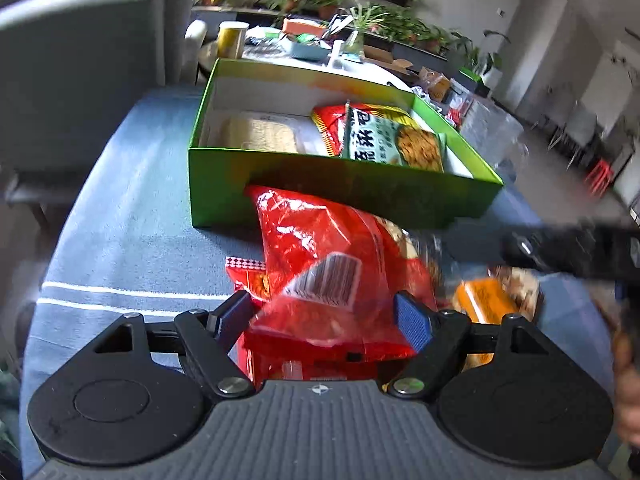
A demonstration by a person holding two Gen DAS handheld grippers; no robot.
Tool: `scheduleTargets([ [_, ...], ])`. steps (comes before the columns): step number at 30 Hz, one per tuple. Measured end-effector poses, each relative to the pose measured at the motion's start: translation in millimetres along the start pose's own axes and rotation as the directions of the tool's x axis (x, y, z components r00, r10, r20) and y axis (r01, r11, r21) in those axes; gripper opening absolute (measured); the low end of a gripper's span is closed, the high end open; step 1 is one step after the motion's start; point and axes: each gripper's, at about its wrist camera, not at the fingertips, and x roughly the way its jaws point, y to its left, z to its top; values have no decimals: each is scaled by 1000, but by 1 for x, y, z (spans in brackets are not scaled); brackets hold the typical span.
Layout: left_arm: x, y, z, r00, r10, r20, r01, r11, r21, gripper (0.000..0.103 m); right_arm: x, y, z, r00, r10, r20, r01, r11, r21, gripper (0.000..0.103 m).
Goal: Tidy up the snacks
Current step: 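Reach the right gripper to the red bag and grasp it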
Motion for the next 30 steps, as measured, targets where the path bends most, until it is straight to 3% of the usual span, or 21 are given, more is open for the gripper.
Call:
scheduleTargets([
  [11,-9,0,-5,1000,-18,-3,18,998,58,74,33,9,9,996,65,-55,-60,994,86,65],
  [18,-36,34,6,993,3,118,6,997,-76,74,56,8,11,991,73,-113,-58,990,130,65],
  [23,-30,50,15,993,15,120,5,986,-167,74,55,-14,8,985,136,-104,-108,964,244,62],
  [27,-17,46,23,995,-28,97,44,985,-165,74,49,-15,6,985,143,-99,-114,960,255,59],
  [30,-10,45,26,996,-15,91,30,987,-161,75,44,-15,5,985,145,-95,-118,961,249,59],
])
